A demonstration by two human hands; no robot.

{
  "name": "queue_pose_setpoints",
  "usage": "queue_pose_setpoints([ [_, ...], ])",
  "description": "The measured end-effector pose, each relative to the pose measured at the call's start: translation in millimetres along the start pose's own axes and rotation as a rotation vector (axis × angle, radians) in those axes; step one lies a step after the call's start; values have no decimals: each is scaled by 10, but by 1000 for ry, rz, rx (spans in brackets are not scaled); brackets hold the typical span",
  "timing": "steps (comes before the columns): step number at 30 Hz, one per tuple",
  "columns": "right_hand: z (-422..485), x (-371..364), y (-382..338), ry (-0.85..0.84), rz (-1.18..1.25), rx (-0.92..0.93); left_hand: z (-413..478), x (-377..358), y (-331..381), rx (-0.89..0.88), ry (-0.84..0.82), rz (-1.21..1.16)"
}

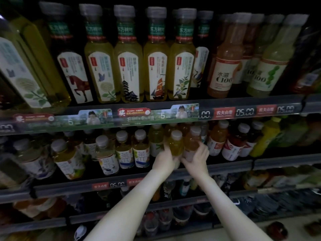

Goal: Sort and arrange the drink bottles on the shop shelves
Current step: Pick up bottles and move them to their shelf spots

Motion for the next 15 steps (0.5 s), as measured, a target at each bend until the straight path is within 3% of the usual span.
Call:
queue_pose_setpoints([
  [3, 124, 127, 93, -36, 128, -20, 92, -19, 32, 46, 20, 133],
  [6, 287, 16, 99, -220, 244, -138, 128, -15, 63, 62, 64, 173],
  [10, 395, -18, 188, -180, 75, -254, 99, 12, 158, 101, 124, 155],
  [15, 364, -9, 125, -315, -22, -103, 12, -62, 128, 282, 165, 102],
])
Point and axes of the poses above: each hand's wrist, its own z-axis towards the middle knuckle, its own x-axis out of the back of the hand, y = z × x, the point moved 10 cm from there along z, towards the middle knuckle, and after that the axes turned 3 degrees about z, right-handed, at the moved point
